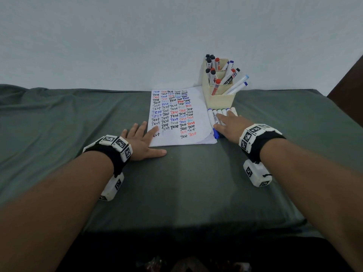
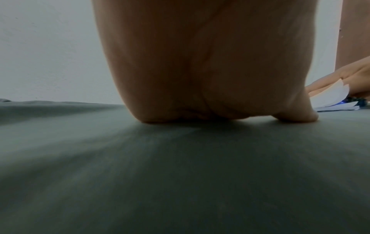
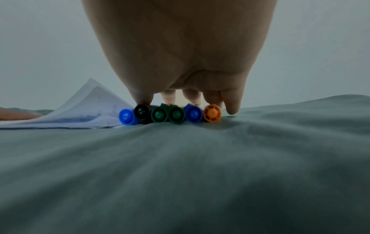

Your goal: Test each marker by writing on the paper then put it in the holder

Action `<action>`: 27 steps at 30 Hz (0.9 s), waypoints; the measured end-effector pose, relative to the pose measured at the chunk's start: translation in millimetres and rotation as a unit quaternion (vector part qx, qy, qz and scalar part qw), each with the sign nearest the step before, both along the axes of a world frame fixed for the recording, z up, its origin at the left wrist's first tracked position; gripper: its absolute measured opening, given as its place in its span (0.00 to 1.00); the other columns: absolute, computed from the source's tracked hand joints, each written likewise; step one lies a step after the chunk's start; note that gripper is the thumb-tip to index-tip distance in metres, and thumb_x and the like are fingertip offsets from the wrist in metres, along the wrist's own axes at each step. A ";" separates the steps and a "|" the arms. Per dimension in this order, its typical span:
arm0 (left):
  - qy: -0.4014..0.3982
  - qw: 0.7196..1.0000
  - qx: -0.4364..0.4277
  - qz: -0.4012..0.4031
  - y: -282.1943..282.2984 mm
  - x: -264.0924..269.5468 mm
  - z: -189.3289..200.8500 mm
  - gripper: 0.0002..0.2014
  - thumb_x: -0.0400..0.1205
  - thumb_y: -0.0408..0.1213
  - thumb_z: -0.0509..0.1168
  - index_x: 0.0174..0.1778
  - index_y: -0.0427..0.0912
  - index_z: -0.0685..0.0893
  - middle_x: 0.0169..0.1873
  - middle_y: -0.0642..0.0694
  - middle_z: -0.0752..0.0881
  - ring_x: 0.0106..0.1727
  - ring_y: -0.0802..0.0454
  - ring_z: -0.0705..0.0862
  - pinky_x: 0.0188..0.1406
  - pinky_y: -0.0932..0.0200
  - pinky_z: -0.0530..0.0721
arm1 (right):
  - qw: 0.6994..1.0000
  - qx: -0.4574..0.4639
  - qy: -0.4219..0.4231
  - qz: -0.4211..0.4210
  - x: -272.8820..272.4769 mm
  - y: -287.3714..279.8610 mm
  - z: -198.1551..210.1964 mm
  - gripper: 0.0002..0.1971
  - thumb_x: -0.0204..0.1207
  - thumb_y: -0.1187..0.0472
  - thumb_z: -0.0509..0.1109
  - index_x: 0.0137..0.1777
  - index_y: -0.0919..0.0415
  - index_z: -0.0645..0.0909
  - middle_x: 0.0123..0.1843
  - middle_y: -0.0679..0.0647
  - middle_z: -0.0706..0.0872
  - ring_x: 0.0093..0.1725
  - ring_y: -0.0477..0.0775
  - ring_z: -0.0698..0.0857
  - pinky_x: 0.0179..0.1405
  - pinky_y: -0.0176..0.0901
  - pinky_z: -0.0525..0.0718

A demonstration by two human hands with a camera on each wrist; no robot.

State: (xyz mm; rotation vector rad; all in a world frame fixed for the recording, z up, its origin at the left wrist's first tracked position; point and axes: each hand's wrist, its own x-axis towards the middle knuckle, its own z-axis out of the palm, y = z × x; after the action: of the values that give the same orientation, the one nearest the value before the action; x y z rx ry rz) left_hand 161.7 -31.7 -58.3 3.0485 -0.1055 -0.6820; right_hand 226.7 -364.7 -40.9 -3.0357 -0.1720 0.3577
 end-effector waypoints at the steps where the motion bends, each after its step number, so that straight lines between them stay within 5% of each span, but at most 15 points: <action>1: -0.003 1.000 -0.003 0.001 0.0 -0.5 -0.1 0.55 0.66 0.87 0.48 0.84 0.67 0.34 0.87 0.50 0.32 0.87 0.44 0.33 0.85 0.37 0.37 | 1.000 0.000 0.002 -0.001 -1.4 1.1 1.2 0.34 0.87 0.35 0.53 0.89 0.47 0.56 0.90 0.64 0.57 0.83 0.77 0.65 0.77 0.73 0.70; 5: -0.002 1.000 -0.010 0.005 -0.6 -2.2 1.0 0.54 0.67 0.86 0.50 0.84 0.67 0.34 0.87 0.51 0.32 0.87 0.45 0.33 0.85 0.37 0.37 | 1.000 -0.019 -0.015 -0.007 -10.7 5.2 9.4 0.29 0.87 0.35 0.50 0.87 0.36 0.57 0.91 0.50 0.55 0.87 0.73 0.56 0.81 0.75 0.58; 9: -0.001 1.000 -0.011 0.006 -1.9 -3.7 3.3 0.54 0.68 0.85 0.51 0.85 0.66 0.35 0.87 0.51 0.32 0.87 0.45 0.33 0.85 0.37 0.37 | 0.995 0.022 -0.069 0.074 -17.8 14.9 21.0 0.25 0.89 0.40 0.52 0.86 0.38 0.63 0.89 0.48 0.63 0.88 0.66 0.56 0.83 0.74 0.59; 16: 0.000 1.000 -0.006 0.004 -3.8 -5.5 5.8 0.54 0.69 0.84 0.51 0.85 0.66 0.35 0.87 0.51 0.32 0.87 0.45 0.33 0.85 0.38 0.37 | 0.994 -0.055 -0.030 0.086 -18.1 28.4 11.4 0.38 0.82 0.30 0.62 0.88 0.39 0.54 0.91 0.49 0.56 0.90 0.66 0.47 0.86 0.74 0.43; 27: 0.001 1.000 -0.013 0.006 -4.7 -7.1 8.0 0.53 0.70 0.83 0.52 0.85 0.66 0.36 0.87 0.51 0.32 0.87 0.46 0.33 0.85 0.37 0.37 | 0.991 -0.110 -0.003 0.076 -5.3 24.9 -5.5 0.34 0.79 0.24 0.56 0.85 0.27 0.55 0.91 0.48 0.48 0.89 0.69 0.39 0.80 0.81 0.47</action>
State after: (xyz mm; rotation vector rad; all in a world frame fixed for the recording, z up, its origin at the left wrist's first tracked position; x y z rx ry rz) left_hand 154.6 -36.5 -50.3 3.0205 -0.0956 -0.6779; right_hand 221.4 -339.8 -46.3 -3.2509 -0.3915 0.4033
